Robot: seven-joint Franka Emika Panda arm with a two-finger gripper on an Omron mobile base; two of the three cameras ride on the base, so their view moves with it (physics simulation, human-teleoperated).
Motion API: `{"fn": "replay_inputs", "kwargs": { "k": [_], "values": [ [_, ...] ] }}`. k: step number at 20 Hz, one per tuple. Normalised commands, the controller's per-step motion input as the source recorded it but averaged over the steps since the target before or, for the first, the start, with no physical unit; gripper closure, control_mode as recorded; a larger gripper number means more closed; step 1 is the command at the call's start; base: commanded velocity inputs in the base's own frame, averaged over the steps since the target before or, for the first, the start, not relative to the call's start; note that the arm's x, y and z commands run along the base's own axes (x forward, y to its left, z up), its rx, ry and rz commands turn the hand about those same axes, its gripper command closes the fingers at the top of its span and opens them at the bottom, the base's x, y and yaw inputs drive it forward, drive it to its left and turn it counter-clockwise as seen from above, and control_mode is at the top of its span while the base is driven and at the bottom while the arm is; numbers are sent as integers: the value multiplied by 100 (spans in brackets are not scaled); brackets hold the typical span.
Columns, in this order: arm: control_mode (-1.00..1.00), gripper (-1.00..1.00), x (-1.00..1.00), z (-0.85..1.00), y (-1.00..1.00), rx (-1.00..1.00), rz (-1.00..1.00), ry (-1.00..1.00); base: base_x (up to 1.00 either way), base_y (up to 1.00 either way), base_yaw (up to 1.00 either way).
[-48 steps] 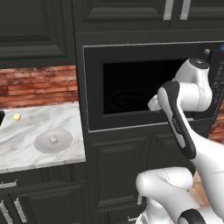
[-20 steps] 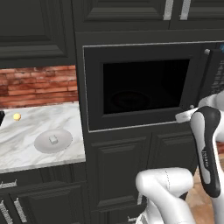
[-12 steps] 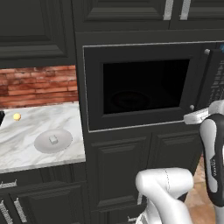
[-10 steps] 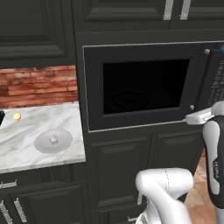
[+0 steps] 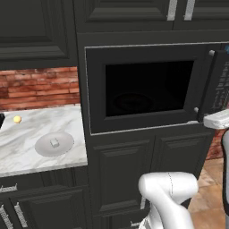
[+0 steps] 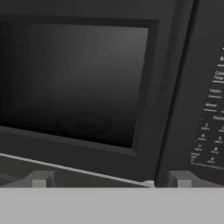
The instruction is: Pick the marshmallow from the counter and place it in the microwave. Then turn on the microwave.
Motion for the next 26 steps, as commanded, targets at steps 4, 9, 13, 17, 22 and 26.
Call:
{"fn": "replay_inputs", "kwargs": {
  "k": [4,9,13,17,22,26],
  "values": [
    [-100,-100,-6,10,-25,5,0,-17,0,0,0],
    [-100,-100,-1,5,-21,5,0,-16,0,0,0],
    [-100,-100,0,6,-16,6,0,-14,0,0,0],
    [-100,-100,2,13,-14,7,0,-9,0,0,0],
    [-100,-100,15,18,-2,6,0,-4,0,0,0],
    [-100,-100,13,15,-5,5,0,-3,0,0,0]
  ]
}}
